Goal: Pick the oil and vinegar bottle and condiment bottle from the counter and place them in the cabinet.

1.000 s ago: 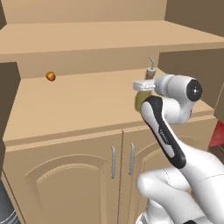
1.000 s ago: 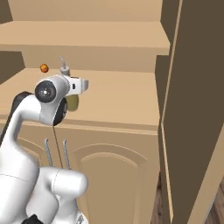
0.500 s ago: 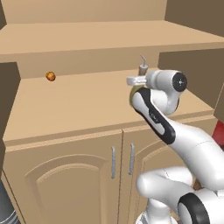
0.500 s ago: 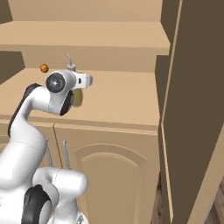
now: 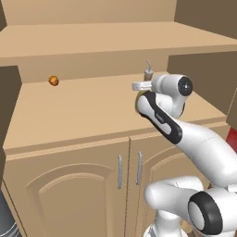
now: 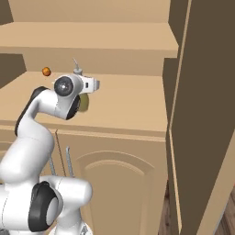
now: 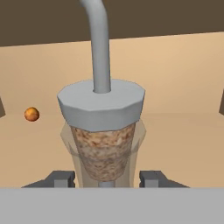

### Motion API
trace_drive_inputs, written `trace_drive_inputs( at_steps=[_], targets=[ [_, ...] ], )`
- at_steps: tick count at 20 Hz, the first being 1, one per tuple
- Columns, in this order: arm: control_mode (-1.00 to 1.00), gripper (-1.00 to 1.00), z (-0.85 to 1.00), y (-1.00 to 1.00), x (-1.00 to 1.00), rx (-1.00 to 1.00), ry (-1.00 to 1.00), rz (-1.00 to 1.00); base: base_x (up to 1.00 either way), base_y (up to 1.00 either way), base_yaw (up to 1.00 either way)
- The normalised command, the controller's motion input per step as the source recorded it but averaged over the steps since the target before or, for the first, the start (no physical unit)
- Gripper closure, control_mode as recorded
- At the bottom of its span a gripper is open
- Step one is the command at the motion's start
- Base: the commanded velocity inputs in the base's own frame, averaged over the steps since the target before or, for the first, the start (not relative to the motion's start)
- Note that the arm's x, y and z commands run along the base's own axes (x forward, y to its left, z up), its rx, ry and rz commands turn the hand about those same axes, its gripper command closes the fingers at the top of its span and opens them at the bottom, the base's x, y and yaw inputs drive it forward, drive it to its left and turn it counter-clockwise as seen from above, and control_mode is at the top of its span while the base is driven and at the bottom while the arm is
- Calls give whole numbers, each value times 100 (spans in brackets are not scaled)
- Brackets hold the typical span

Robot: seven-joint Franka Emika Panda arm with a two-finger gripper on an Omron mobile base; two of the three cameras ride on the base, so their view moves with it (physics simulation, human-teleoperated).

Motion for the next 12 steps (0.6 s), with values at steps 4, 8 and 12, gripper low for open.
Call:
trace_drive_inputs(
  at_steps=[4, 8, 12],
  targets=[
    [-100, 100, -4, 0, 0, -1, -1, 0, 0, 0, 0],
    [-100, 100, -17, 0, 0, -5, -2, 0, 0, 0, 0],
    [-100, 100, -13, 2, 8, -4, 0, 0, 0, 0, 0]
  ],
)
